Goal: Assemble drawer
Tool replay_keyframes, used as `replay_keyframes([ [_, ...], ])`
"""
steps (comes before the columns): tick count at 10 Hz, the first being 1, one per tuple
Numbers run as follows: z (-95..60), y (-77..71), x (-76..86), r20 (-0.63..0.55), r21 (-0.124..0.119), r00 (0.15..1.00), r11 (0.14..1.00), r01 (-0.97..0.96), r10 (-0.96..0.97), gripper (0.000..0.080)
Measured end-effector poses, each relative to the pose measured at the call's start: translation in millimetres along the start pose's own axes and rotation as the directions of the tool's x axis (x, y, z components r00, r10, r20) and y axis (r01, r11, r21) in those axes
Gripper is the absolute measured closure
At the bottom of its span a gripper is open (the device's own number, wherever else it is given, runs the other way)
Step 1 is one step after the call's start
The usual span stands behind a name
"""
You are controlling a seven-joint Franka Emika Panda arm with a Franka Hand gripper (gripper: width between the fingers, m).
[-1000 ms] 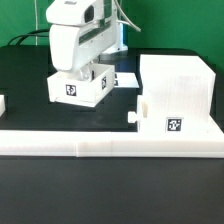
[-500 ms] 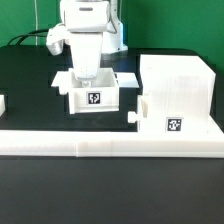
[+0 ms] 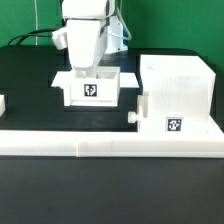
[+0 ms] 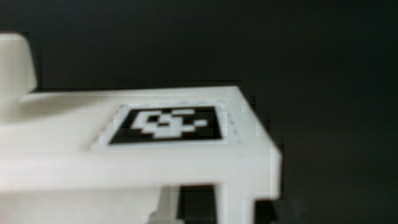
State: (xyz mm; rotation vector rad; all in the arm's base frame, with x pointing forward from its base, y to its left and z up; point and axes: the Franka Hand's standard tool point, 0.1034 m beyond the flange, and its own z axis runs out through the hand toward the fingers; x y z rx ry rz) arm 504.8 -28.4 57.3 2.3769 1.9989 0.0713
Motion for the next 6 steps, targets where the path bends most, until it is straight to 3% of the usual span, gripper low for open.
replay_keyframes([
  [1, -0.8, 2.1, 6.1, -0.003, -0.008, 1.0, 1.0, -0.022, 0.022, 0.0757],
  [4, 1.2, 0.7, 5.2, -0.002, -0.003, 1.0, 1.0, -0.016, 0.016, 0.0757],
  [6, 5.8, 5.9, 10.5, 0.003, 0.028, 1.0, 1.0, 0.011, -0.011, 0.0757],
])
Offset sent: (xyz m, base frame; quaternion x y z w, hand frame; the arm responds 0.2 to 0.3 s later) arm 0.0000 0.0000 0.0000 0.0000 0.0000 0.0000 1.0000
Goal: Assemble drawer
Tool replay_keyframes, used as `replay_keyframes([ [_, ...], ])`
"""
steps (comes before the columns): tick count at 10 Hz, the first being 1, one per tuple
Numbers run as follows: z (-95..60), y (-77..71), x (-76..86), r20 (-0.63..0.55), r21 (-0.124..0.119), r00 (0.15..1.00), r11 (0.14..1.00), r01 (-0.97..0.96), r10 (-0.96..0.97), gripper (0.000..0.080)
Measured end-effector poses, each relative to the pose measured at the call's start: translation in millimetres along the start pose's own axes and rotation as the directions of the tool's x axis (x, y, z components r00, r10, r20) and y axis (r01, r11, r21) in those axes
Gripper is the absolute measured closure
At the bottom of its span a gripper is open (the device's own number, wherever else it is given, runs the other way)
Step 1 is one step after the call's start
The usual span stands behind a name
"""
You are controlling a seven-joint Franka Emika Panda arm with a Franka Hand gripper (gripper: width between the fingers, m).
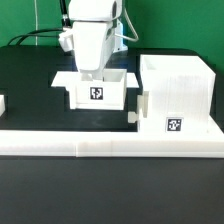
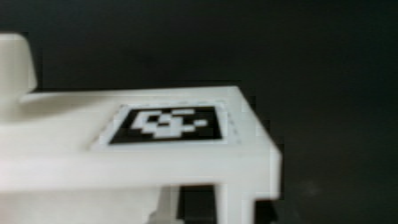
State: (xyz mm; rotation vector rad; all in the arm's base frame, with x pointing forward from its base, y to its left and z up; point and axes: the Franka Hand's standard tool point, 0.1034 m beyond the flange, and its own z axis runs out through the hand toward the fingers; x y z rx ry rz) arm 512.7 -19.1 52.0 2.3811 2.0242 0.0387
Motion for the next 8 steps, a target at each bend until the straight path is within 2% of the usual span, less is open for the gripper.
replay_keyframes([
  [1, -2.0, 8.4, 5.2, 0.002, 0.008, 1.0, 1.0, 0.006, -0.006, 0.0757],
  [2, -4.0, 15.6, 8.8, 0.003, 0.005, 1.0, 1.0, 0.011, -0.011, 0.0757],
  [5, -2.2, 13.6, 7.4, 0.002, 0.009, 1.0, 1.0, 0.009, -0.009, 0.0757],
  [6, 0.9, 8.3, 5.0, 0.003, 0.021, 0.999, 0.998, 0.053, -0.053, 0.0757],
  [8, 1.2, 5.5, 10.7, 0.008, 0.049, 0.997, 0.996, 0.074, -0.074, 0.0757],
])
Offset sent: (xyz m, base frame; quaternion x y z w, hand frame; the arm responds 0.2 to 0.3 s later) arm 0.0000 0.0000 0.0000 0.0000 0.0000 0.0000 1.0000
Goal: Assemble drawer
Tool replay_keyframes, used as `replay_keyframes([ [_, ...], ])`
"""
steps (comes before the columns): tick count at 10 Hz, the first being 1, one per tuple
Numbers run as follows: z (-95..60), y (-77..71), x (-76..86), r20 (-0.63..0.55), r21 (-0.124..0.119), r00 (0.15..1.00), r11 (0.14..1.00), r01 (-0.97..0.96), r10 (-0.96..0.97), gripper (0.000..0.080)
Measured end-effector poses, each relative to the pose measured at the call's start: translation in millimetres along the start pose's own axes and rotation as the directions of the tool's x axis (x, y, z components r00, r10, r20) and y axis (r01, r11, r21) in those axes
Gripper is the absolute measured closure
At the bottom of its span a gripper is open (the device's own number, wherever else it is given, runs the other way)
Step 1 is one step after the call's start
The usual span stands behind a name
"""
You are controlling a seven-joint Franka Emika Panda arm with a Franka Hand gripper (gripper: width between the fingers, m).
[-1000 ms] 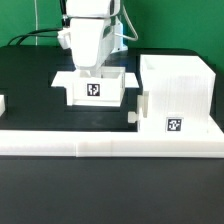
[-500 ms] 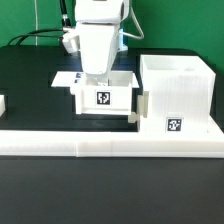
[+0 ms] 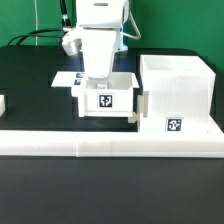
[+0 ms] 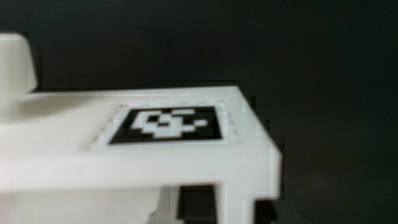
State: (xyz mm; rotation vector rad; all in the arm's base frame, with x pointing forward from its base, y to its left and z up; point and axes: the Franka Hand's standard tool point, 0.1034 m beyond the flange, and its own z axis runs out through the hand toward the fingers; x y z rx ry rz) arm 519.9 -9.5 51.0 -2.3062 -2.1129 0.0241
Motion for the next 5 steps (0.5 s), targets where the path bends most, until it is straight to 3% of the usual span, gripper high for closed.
replay_keyframes([
  [2, 3.1, -0.7, 8.2, -0.001, 0.004, 1.0, 1.0, 0.002, -0.002, 0.0757],
  [5, 3.7, -1.1, 7.4, -0.001, 0.004, 1.0, 1.0, -0.006, 0.006, 0.0757],
])
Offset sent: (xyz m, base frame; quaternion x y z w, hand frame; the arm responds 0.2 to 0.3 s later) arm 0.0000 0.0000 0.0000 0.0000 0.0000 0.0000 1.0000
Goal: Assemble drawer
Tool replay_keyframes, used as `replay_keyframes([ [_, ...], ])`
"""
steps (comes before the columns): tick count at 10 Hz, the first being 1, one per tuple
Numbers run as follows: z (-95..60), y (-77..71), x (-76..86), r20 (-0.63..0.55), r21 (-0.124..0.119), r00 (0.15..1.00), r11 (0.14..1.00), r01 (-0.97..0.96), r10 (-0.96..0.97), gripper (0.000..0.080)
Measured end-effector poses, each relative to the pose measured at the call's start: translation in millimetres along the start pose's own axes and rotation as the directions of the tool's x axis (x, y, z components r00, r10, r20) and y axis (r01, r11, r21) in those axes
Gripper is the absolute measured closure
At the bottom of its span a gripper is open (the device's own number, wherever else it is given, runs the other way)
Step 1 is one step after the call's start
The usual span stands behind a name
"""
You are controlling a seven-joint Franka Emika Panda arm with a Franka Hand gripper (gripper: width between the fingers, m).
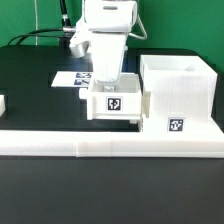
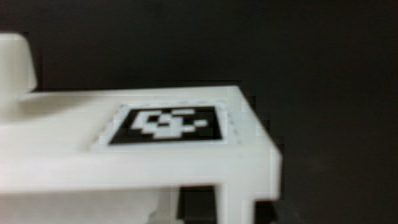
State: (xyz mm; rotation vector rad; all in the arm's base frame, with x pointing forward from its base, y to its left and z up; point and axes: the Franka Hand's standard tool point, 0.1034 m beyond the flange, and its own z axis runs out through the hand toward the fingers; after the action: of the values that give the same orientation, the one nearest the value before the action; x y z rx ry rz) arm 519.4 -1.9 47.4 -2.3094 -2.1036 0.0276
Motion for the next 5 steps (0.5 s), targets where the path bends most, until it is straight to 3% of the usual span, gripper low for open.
replay_keyframes([
  [3, 7.6, -0.6, -13.0, -0.006, -0.003, 0.997, 0.997, 0.075, -0.075, 0.0757],
  [5, -3.0, 11.5, -9.8, 0.002, -0.009, 0.996, 0.996, 0.089, -0.089, 0.0757],
])
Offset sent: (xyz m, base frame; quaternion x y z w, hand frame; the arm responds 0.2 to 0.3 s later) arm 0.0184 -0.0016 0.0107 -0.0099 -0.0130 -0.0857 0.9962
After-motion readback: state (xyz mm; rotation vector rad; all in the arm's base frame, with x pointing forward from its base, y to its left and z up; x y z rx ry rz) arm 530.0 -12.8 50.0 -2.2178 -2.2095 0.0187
